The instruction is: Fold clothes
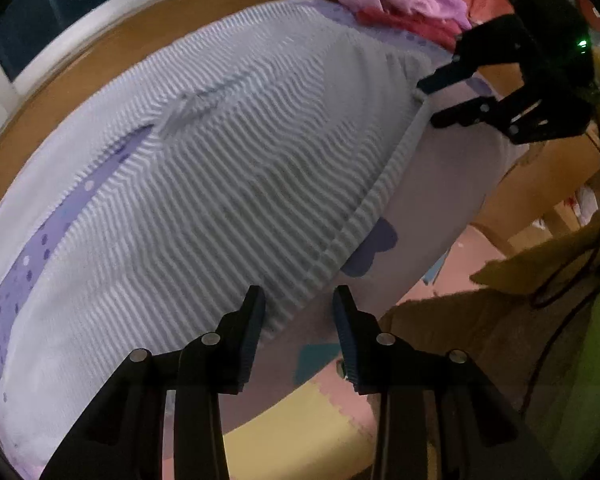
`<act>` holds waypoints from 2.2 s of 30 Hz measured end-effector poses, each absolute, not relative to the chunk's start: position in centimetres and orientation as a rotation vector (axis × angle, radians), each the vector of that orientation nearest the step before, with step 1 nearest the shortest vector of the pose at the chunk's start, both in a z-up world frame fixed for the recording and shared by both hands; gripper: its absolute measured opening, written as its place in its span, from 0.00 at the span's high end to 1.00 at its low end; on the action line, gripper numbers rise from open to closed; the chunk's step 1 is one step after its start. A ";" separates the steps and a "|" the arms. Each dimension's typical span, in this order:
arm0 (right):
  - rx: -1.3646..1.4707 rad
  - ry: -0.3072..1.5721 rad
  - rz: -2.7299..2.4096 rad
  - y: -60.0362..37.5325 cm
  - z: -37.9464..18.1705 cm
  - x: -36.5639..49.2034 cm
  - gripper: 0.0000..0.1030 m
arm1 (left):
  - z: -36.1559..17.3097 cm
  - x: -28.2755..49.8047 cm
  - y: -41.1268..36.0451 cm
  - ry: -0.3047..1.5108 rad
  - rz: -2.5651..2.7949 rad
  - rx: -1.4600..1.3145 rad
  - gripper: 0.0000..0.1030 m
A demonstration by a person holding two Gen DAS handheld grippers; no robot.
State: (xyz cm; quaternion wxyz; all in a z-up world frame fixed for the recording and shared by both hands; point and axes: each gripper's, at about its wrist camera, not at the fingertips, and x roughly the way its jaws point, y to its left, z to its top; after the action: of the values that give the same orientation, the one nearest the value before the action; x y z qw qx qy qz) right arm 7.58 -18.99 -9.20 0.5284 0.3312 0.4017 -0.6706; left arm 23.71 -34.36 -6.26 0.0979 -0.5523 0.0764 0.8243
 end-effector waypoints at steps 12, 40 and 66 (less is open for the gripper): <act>0.747 0.999 -1.620 -19.5 -9.2 8.9 0.52 | -4.9 24.8 -37.1 -0.043 2.544 -1.490 0.96; 0.686 0.898 -1.741 -19.3 -5.1 8.6 0.97 | -5.5 25.5 -37.2 -0.048 2.712 -1.538 0.74; 0.640 0.733 -1.884 -20.0 0.7 3.0 0.97 | 6.0 24.7 -40.7 -0.216 2.789 -1.302 0.91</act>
State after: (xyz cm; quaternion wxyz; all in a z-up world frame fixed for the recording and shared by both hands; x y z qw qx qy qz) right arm 2.98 -20.03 0.74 0.4888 0.2633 0.3015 -0.7751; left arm 24.67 -40.67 5.95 0.0282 -0.4218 -0.0701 0.9035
